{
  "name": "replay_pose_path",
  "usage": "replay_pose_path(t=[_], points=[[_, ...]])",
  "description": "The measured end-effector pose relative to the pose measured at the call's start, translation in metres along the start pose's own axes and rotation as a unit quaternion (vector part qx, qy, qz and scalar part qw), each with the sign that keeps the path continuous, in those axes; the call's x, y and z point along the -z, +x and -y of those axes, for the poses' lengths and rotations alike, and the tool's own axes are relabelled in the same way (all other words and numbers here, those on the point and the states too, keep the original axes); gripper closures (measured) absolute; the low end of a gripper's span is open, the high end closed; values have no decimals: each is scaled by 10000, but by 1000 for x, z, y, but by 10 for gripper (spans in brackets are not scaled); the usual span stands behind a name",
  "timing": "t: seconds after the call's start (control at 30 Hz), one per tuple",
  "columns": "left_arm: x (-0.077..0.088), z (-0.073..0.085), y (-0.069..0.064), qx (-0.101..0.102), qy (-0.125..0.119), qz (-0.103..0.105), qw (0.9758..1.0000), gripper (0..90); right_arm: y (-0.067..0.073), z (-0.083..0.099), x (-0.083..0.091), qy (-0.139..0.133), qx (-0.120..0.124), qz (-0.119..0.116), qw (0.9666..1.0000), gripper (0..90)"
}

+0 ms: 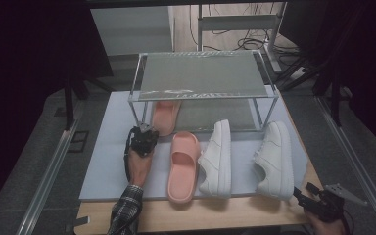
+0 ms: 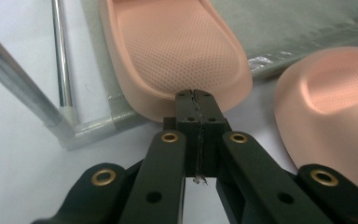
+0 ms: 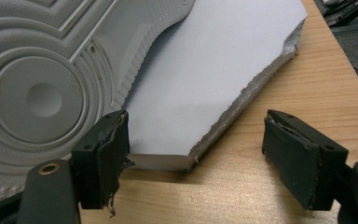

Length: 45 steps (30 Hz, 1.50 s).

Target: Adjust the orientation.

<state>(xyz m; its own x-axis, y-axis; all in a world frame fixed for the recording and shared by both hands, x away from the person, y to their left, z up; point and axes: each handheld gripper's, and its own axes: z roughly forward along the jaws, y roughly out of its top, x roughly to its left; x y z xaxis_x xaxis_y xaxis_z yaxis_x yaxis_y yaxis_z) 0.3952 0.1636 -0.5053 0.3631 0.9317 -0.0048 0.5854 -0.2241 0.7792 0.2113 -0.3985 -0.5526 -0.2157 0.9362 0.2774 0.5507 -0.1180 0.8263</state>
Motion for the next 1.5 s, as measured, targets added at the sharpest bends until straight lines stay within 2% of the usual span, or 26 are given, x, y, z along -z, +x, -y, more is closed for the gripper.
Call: replay_pose_path(t=[0.6,0.87,1.13,1.5], points=[[-20,-11,-1,83,115,-96,9999,898,0,0,0,3,0,-2,10000,235],[-24,-11,1,125,156,-55,9998,898,0,0,0,1,3,-6,10000,235],[-15,-8,-3,82,106,131,9998,898,0,0,0,0,5,-9,10000,235],[18,2,-12,20,-2,613,9981,897,0,0,0,-3,-3,-9,10000,235]])
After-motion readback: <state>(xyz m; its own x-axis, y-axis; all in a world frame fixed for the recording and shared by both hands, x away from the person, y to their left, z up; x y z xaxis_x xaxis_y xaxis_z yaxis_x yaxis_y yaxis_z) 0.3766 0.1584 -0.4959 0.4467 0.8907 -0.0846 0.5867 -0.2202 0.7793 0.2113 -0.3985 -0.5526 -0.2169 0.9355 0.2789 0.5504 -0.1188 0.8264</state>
